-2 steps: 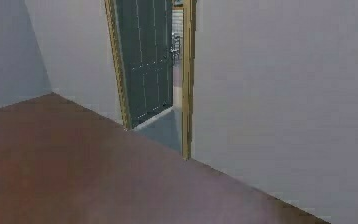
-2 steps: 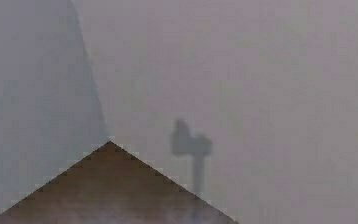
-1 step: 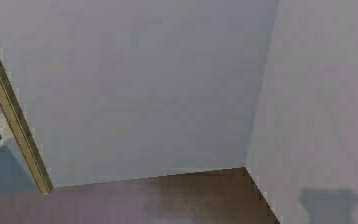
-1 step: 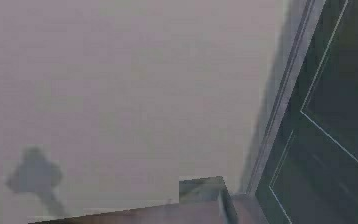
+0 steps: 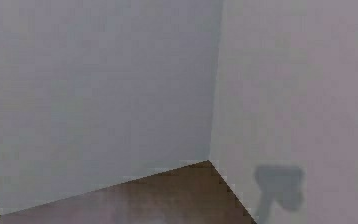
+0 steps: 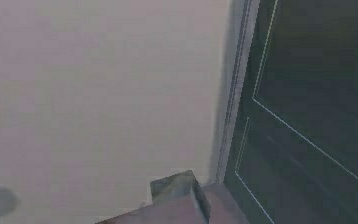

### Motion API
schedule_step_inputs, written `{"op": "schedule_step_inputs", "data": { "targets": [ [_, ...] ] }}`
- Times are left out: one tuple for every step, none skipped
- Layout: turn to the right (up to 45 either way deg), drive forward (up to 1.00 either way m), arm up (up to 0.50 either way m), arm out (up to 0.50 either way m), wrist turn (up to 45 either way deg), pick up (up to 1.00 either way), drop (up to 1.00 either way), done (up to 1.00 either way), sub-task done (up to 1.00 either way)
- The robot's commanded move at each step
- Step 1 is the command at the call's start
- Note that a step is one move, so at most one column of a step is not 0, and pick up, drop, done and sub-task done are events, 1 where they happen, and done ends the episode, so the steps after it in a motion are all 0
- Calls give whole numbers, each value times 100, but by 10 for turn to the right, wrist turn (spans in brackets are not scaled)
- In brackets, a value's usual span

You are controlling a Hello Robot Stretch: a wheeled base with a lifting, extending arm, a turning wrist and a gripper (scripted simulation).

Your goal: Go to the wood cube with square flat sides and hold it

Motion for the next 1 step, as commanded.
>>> {"op": "schedule_step_inputs", "data": {
  "targets": [
    [0, 0, 8, 0, 0, 0, 0, 0, 0]
  ]
}}
